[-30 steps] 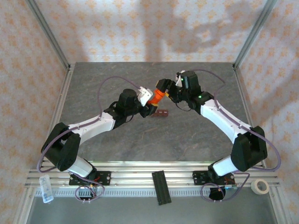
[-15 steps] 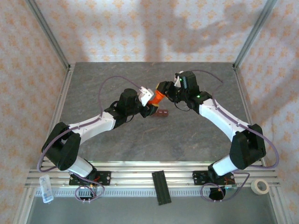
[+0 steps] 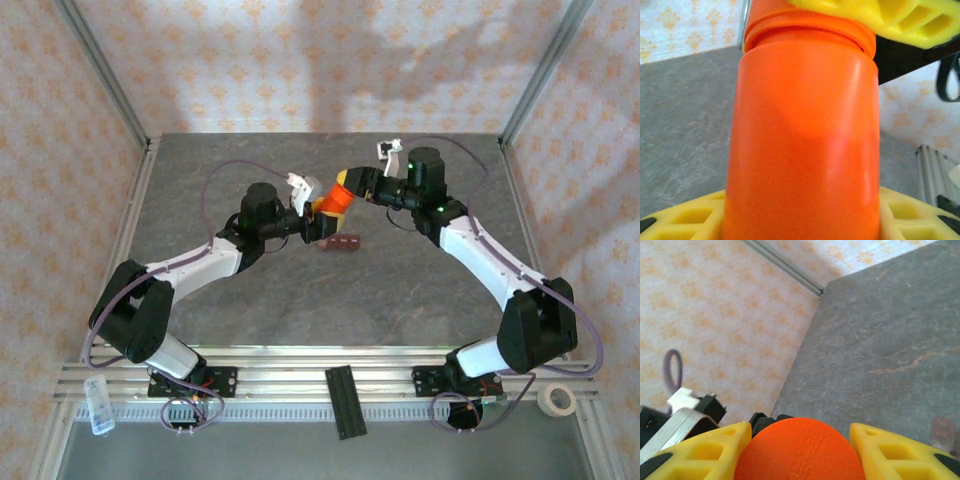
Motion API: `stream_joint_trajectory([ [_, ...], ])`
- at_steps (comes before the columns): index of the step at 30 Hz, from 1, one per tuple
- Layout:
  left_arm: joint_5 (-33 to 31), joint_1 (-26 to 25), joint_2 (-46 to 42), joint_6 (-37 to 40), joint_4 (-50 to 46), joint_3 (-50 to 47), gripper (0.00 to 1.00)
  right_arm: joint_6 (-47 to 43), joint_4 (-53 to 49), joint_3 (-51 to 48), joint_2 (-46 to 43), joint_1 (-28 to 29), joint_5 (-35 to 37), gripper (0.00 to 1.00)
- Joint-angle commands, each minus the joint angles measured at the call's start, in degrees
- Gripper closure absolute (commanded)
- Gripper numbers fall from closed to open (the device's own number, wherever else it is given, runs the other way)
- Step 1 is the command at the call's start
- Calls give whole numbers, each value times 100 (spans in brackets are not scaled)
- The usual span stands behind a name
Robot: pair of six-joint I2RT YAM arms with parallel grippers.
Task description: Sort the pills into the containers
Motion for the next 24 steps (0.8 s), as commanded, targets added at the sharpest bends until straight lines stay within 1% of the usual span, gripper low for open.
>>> stream_joint_trajectory([
  [1,482,155,3,-476,547,-107,100,-273,480,97,-124,-323,-151,66],
  [6,702,162,112,-597,582,-45,100,-349,410,211,-95,-364,-398,67],
  [9,621,170,131,-554,533,-20,100,-528,78,360,-59,-364,-544,65],
  [10,532,164,131,-509,478,-11,100,-545,-9,383,-62,-364,-543,60],
  [13,299,161,127,-304,174,91,100,-342,-174,406,-111,-366,-337,26],
  [14,211,158,112,-213,47,117,100,-265,-252,408,-151,-366,-180,19],
  [15,117,154,106,-124,-60,141,100,-172,-302,401,-190,-364,-45,15],
  [16,10,146,81,20,-199,153,100,-44,-408,414,-234,-364,125,12],
  [19,-395,102,-20,398,-534,175,100,396,-681,463,-275,-368,547,8],
  [24,-1474,-145,-191,1213,-1020,188,100,1219,-1213,487,-111,-321,1115,7],
])
